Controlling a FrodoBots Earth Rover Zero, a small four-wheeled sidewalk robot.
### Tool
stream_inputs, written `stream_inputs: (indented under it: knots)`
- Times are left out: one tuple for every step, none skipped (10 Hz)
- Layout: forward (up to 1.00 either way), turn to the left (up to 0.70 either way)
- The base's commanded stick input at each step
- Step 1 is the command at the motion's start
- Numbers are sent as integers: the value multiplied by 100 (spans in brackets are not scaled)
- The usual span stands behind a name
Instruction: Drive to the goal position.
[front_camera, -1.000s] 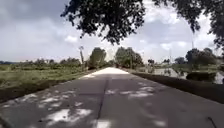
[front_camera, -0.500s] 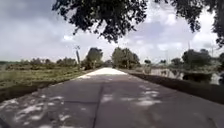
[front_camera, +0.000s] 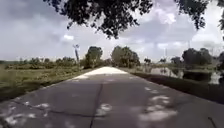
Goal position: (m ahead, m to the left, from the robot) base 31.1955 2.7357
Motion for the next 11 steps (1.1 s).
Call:
stream_inputs:
  knots:
    - [70, 0]
    - [70, 0]
    - [70, 10]
    - [70, 30]
    - [70, 33]
    - [70, 19]
    - [70, 0]
    - [70, 0]
    - [70, 0]
    - [70, 0]
    - [70, 0]
